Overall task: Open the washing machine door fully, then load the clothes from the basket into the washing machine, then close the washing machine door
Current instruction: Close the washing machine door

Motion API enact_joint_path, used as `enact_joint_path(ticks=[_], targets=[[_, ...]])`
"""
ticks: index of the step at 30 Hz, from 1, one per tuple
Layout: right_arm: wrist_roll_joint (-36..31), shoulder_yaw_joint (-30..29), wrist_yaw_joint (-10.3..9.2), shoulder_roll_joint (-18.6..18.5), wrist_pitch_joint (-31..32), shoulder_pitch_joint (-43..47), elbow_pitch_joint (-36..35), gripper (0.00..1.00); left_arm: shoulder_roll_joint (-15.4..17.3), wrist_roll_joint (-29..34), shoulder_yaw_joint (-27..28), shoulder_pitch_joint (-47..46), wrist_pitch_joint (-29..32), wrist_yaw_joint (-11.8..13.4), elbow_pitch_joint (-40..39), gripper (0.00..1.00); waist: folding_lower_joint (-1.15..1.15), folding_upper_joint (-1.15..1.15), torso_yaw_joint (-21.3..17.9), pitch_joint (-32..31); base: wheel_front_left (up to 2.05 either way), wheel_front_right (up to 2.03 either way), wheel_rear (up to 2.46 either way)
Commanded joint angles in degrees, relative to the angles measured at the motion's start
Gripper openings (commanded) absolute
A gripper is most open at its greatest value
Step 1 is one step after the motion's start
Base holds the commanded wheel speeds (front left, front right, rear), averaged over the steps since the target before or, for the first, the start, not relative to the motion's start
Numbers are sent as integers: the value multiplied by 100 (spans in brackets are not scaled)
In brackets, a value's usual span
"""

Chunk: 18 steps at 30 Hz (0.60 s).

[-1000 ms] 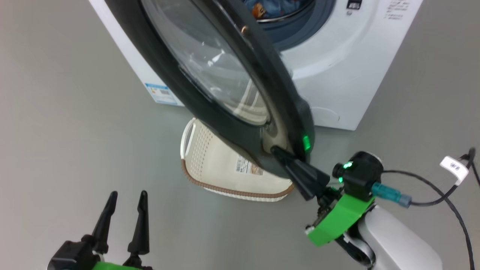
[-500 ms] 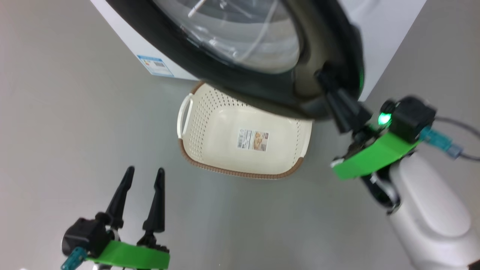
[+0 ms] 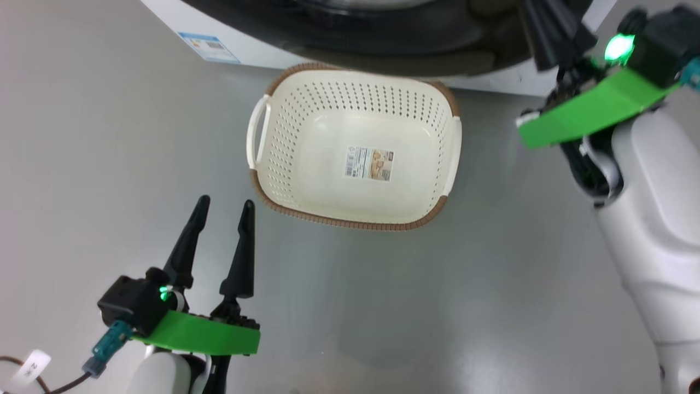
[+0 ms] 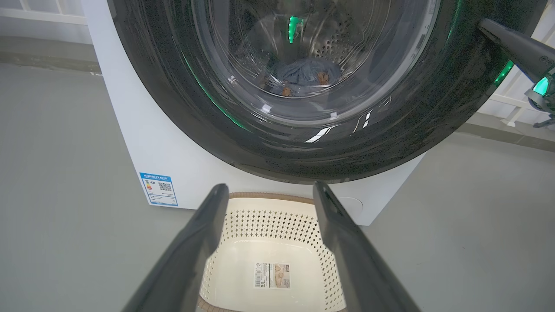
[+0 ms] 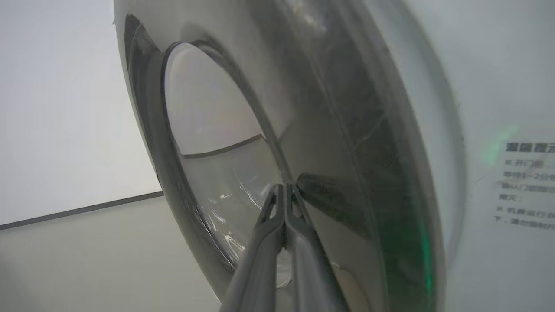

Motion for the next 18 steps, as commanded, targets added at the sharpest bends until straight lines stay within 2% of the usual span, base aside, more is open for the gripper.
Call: enact_joint_path(ticks=[1,18], targets=[[35,54,7,91,-27,-113,-80,0,107,-48,157,-69,-46,-18,-98,100,0,0,-29,125,0,0,0],[221,-134,7,102,-27,-1397,709,0,107,-141,34,-395,-46,-18,-58,100,0,0,-144,407,0,0,0]])
